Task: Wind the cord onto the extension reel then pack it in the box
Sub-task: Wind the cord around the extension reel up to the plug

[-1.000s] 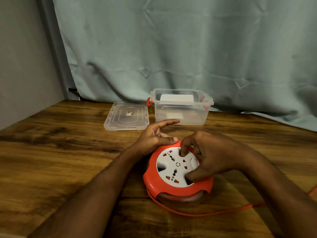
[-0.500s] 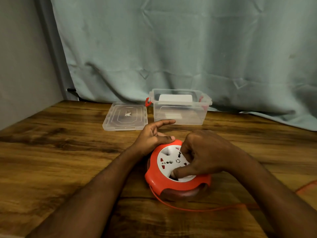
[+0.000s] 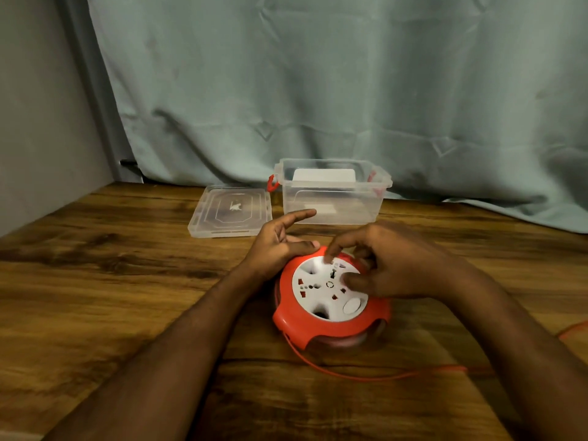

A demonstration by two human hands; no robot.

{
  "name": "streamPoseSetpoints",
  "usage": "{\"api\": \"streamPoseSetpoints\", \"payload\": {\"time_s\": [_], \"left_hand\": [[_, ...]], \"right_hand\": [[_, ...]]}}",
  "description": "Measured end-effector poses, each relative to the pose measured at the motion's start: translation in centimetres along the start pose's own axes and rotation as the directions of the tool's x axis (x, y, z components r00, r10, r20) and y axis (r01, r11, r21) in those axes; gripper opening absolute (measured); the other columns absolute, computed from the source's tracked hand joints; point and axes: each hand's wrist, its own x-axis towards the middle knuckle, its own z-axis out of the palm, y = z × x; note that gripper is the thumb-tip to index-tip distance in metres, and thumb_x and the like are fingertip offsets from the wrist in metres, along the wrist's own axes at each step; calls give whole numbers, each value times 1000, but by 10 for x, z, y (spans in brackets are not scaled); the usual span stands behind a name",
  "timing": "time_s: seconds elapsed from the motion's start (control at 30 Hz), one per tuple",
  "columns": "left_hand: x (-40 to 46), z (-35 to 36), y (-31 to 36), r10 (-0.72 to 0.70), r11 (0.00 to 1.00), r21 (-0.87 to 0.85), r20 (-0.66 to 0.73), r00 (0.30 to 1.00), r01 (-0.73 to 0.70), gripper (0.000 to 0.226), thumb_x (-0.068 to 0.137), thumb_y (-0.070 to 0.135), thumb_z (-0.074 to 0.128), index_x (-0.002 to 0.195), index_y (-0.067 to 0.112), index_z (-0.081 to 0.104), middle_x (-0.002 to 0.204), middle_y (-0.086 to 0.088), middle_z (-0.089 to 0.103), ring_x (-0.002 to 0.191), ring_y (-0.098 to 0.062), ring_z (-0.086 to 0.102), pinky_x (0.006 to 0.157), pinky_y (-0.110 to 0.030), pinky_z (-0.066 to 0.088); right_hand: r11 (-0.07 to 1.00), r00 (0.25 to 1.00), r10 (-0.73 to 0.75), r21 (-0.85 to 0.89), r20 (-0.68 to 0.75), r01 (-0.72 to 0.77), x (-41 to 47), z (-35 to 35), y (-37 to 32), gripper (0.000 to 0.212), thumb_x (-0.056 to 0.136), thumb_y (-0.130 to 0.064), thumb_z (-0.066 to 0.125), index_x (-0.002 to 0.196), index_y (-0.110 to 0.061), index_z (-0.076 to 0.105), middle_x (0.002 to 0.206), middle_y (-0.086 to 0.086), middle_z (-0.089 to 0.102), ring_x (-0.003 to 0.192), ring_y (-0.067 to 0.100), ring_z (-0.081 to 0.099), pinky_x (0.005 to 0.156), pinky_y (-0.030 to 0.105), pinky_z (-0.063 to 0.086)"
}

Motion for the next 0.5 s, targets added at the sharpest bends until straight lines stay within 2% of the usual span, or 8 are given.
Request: {"api": "streamPoseSetpoints", "payload": {"time_s": [0.1,0.17,0.23,0.3,0.4,0.5], "left_hand": [[0,0,0,3,1000,-14,39,999,-2,65,81,3,72,140,22,50,91,-40,67,67,-33,69,61,-36,58],[-1,1,2,-11,1000,-3,89,996,11,65,83,1,71,141,20,48,80,-30,71,63,-30,69,57,-32,58],[-1,3,3,-38,999,10,140,989,37,64,87,-6,64,144,17,44,72,-13,74,57,-20,70,53,-27,57],[-2,4,4,-55,998,21,191,980,52,67,86,-5,66,145,17,44,73,-14,74,57,-20,71,53,-27,57],[-1,4,5,-81,997,33,241,967,75,73,79,5,71,145,23,46,84,-26,71,64,-28,71,61,-32,58],[-1,3,4,-102,995,36,239,966,97,78,74,14,77,145,24,46,93,-36,69,82,-49,68,72,-42,56]], "right_hand": [[997,995,-65,49,70,62,0,2,5,57,85,-25,73,130,-57,58,58,-10,52,54,8,48,52,26,38],[995,988,-65,80,138,54,-1,-1,6,60,87,-23,72,131,-61,56,56,-15,51,53,3,46,52,25,35],[996,980,-56,86,191,40,-2,-4,5,59,88,-28,74,130,-64,55,57,-31,52,53,-1,47,53,24,33],[989,975,-61,146,212,30,-3,-3,9,60,86,-34,77,130,-68,53,54,-25,51,50,4,43,53,27,33],[969,967,-94,243,237,35,-4,-2,8,59,86,-36,79,129,-68,54,61,-16,60,52,3,47,53,27,37],[974,968,-88,222,235,35,-3,-3,2,57,84,-31,82,129,-58,61,60,-37,57,56,-5,55,52,18,38]]}}
